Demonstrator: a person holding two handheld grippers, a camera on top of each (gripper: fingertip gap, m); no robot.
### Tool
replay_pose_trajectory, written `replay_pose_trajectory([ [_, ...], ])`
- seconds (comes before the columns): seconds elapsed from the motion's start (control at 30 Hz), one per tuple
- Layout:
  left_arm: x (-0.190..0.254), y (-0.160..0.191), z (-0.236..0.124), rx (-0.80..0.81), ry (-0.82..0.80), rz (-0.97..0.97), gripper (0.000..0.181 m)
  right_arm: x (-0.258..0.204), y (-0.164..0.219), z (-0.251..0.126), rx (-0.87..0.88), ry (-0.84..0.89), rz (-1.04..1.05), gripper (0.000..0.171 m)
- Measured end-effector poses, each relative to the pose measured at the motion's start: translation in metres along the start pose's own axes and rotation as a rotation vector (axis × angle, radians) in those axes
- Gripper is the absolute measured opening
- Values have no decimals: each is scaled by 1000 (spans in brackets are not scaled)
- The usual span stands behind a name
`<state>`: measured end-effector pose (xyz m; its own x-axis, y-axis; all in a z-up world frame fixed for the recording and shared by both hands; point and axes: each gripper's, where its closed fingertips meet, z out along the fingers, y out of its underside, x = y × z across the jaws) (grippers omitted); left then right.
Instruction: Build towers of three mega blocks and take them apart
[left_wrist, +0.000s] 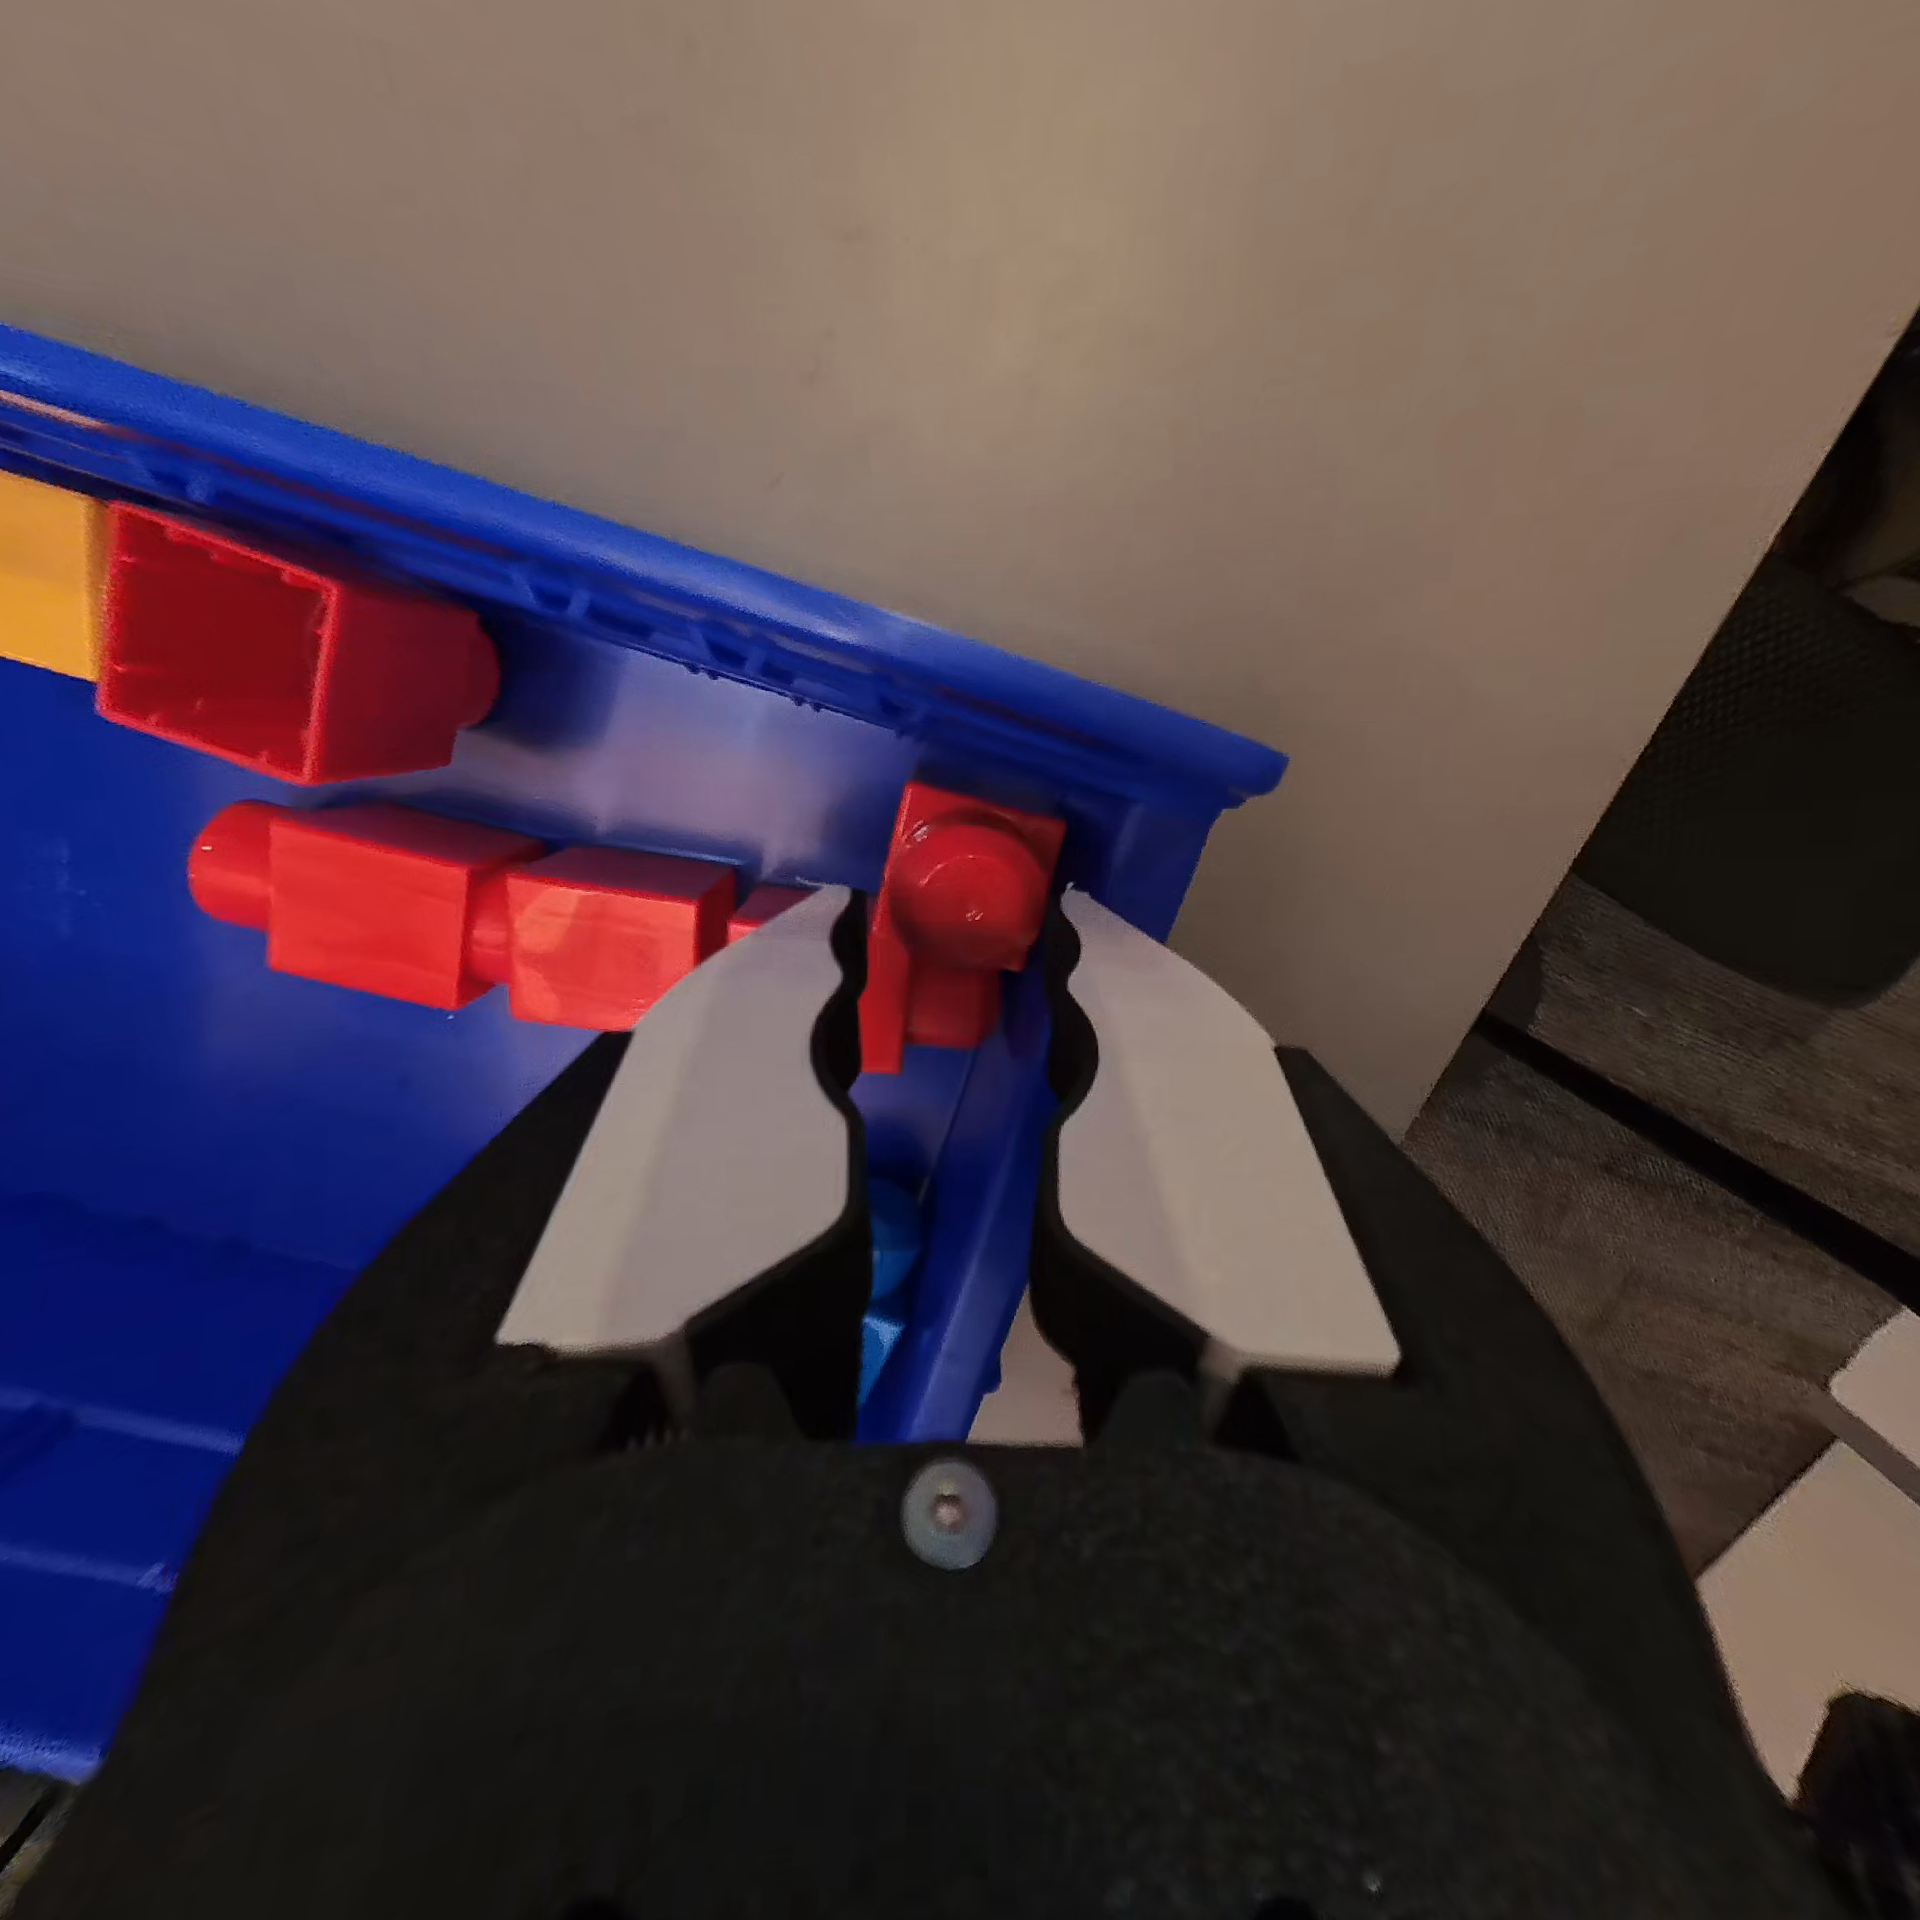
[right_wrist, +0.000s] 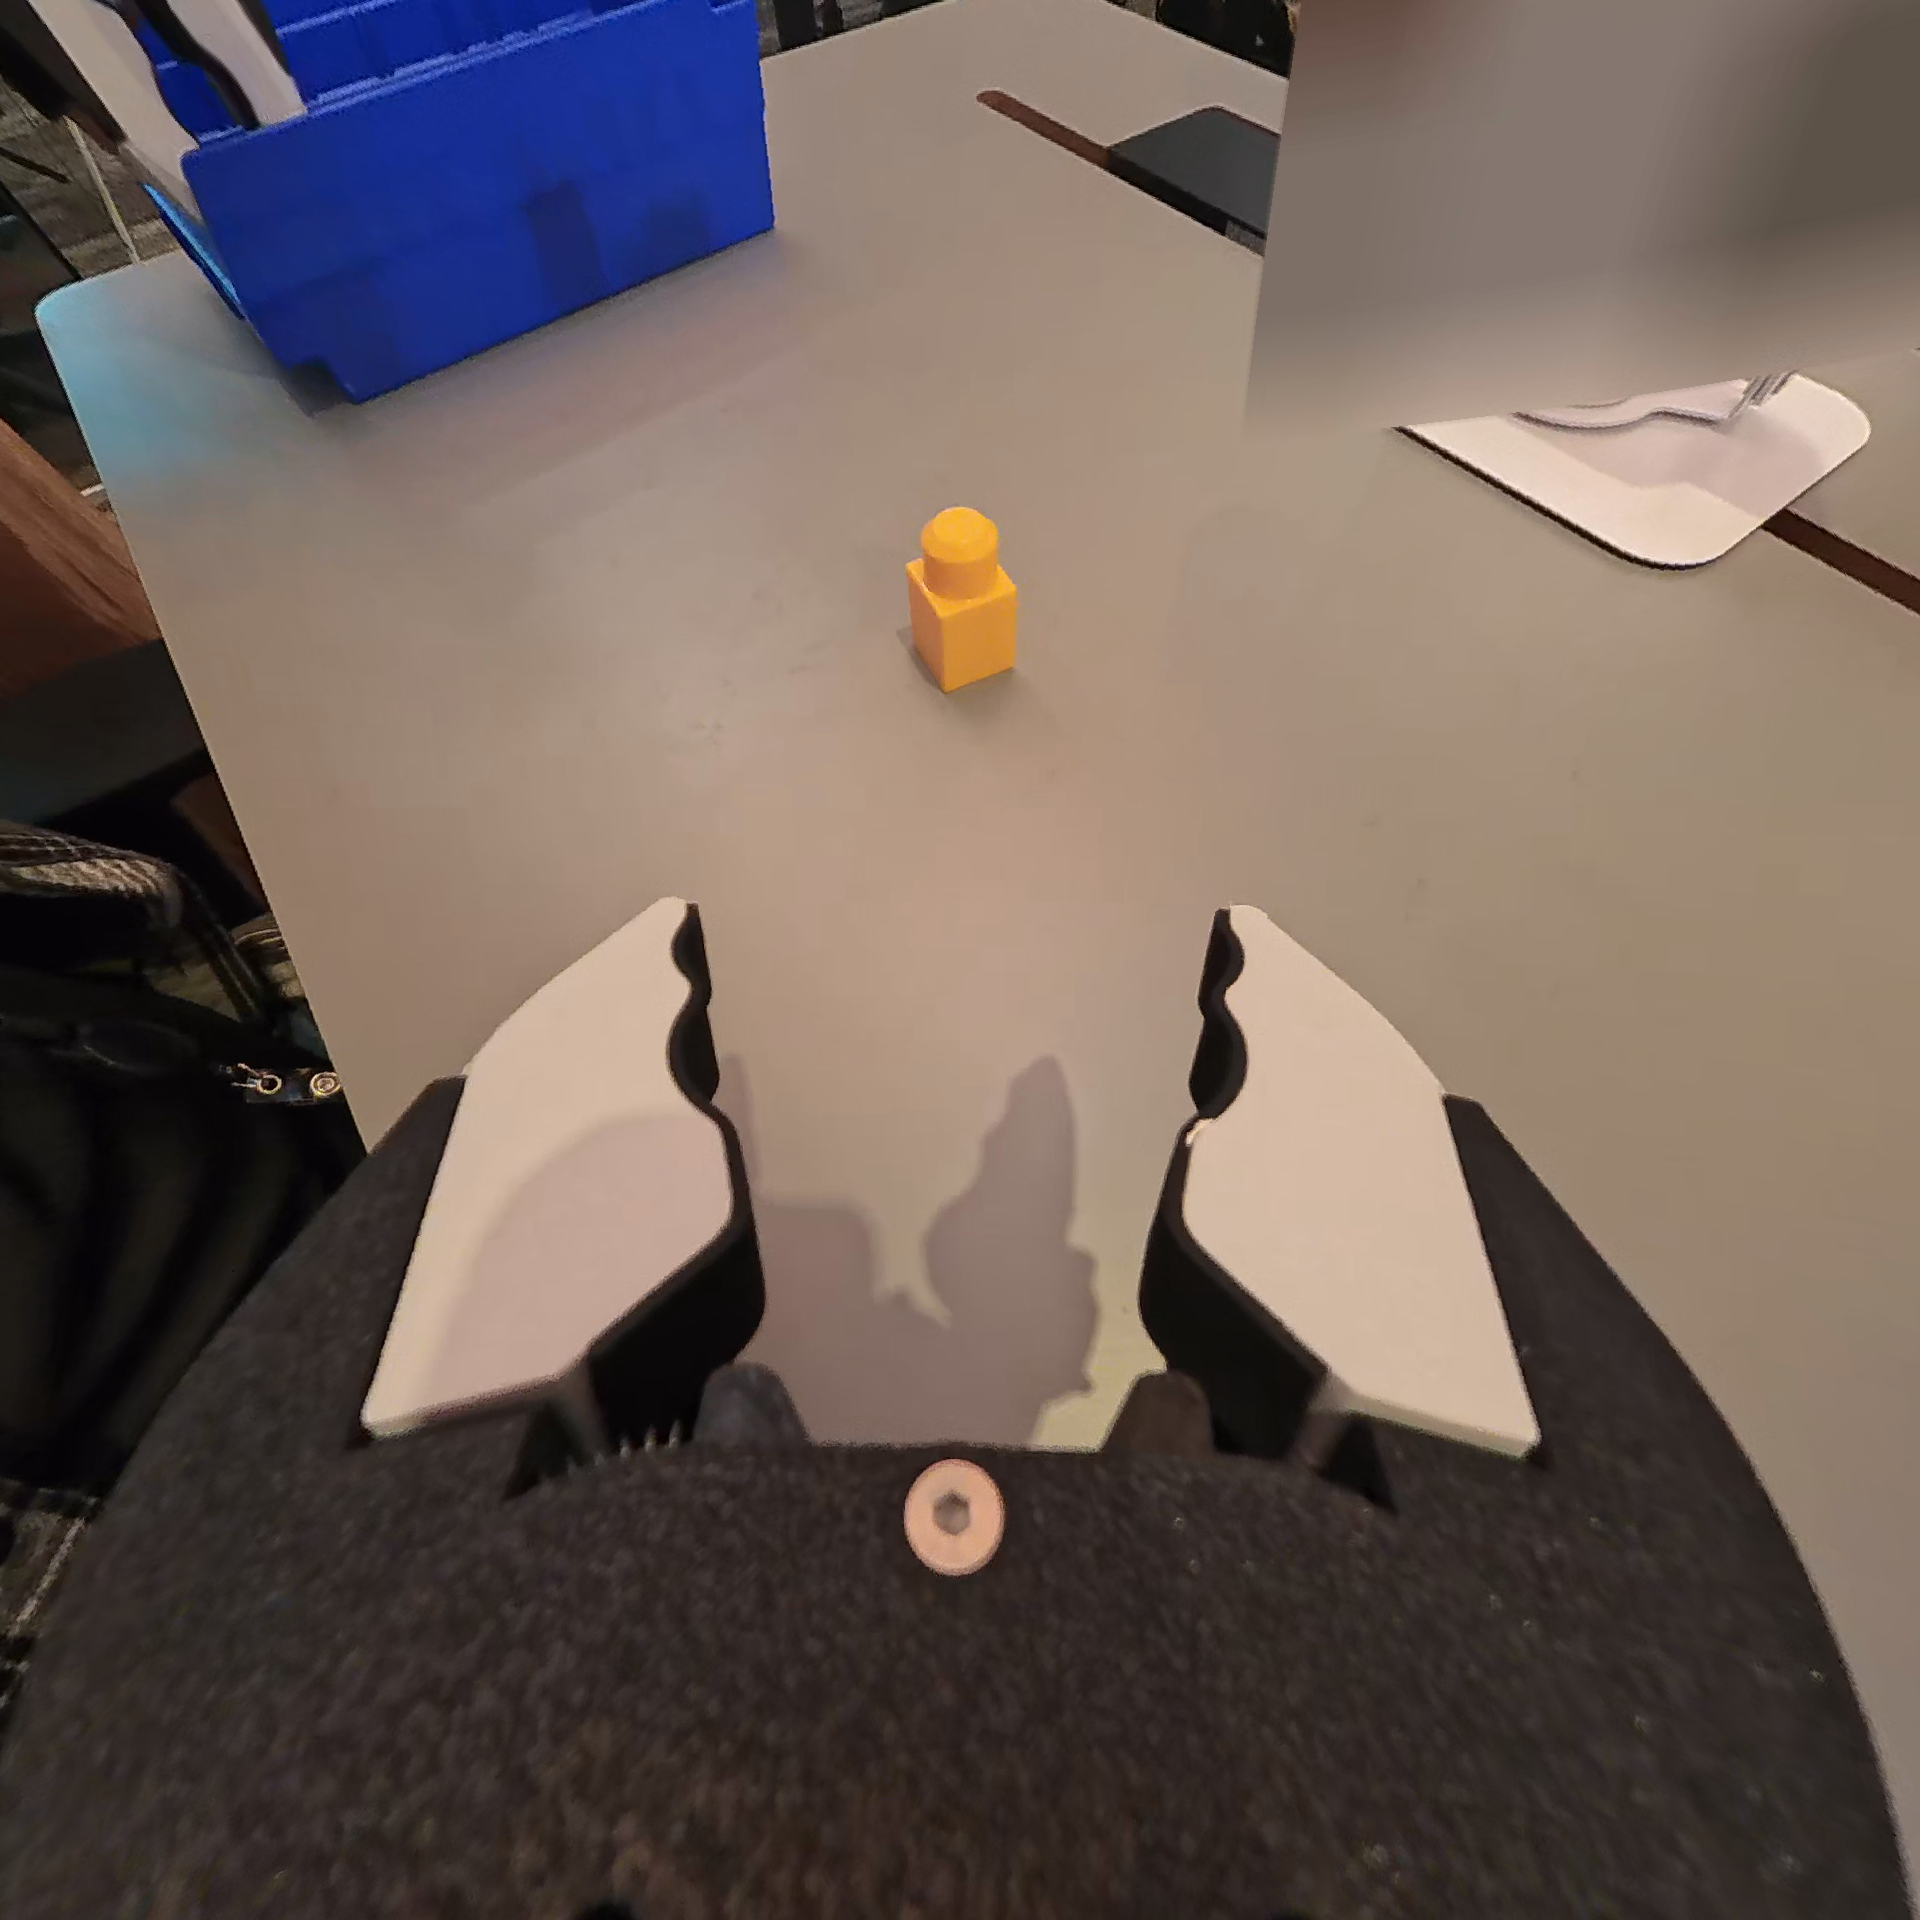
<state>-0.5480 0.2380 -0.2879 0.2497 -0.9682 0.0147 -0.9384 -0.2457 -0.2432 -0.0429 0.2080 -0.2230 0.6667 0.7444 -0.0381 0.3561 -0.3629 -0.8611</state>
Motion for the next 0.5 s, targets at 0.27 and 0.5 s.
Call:
replay_pose_trajectory([
  [0.27, -9, -3, -14, 9, -6, -75, 28, 2, 4, -3, 15, 0, 5, 90],
  [0.5, -43, -32, -97, 125, -168, -184, 27, 5, 13, -10, 39, -8, 19, 89],
])
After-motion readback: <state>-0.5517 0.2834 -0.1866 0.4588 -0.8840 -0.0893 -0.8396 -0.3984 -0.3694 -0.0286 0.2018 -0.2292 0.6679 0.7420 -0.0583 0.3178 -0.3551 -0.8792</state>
